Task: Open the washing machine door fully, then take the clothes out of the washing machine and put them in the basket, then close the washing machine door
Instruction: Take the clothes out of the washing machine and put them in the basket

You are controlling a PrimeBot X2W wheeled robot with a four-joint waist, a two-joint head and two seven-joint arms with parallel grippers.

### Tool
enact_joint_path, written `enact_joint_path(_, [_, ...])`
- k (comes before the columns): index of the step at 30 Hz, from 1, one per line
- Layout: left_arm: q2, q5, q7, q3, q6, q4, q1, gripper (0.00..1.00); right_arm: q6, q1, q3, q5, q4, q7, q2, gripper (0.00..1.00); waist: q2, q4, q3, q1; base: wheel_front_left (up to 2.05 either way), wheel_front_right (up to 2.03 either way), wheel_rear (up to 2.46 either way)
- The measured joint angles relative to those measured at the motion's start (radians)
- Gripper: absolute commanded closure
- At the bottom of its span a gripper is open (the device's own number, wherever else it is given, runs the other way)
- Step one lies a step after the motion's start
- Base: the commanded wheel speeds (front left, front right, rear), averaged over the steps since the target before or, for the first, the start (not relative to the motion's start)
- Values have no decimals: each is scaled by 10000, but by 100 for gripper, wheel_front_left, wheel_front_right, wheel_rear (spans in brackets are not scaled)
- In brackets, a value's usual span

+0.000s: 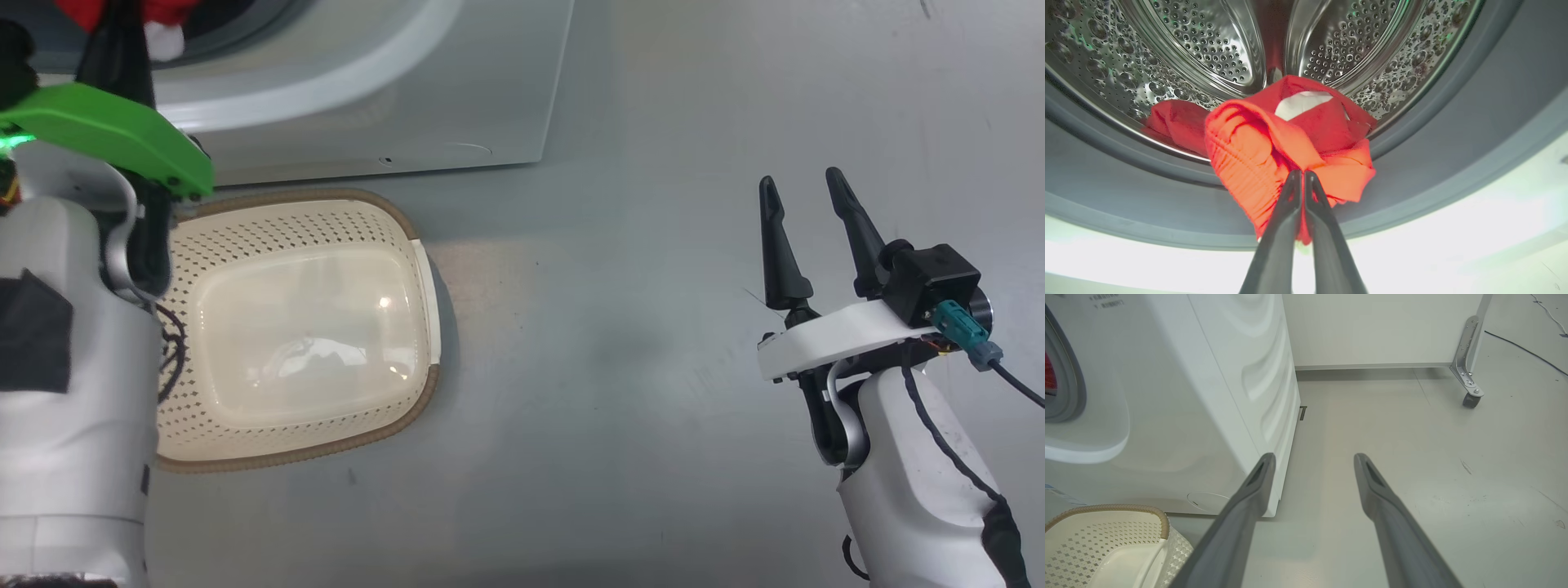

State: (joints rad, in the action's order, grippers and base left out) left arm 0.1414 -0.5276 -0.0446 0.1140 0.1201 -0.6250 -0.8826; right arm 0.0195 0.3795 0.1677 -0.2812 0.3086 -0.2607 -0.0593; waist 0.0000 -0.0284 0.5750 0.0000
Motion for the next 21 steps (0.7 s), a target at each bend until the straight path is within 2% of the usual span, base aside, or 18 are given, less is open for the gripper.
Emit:
enact_joint_path(6, [-399, -94, -608, 334, 8, -4, 1019, 100, 59, -176, -163, 27, 140, 0, -21, 0, 0, 286, -480, 0, 0, 0, 0])
enact_joint_path(21, [-583, -539, -1534, 863, 10, -138, 3437, 100, 230, -724, -311, 213, 368, 0, -12, 0, 0, 766, -1534, 0, 0, 0, 0])
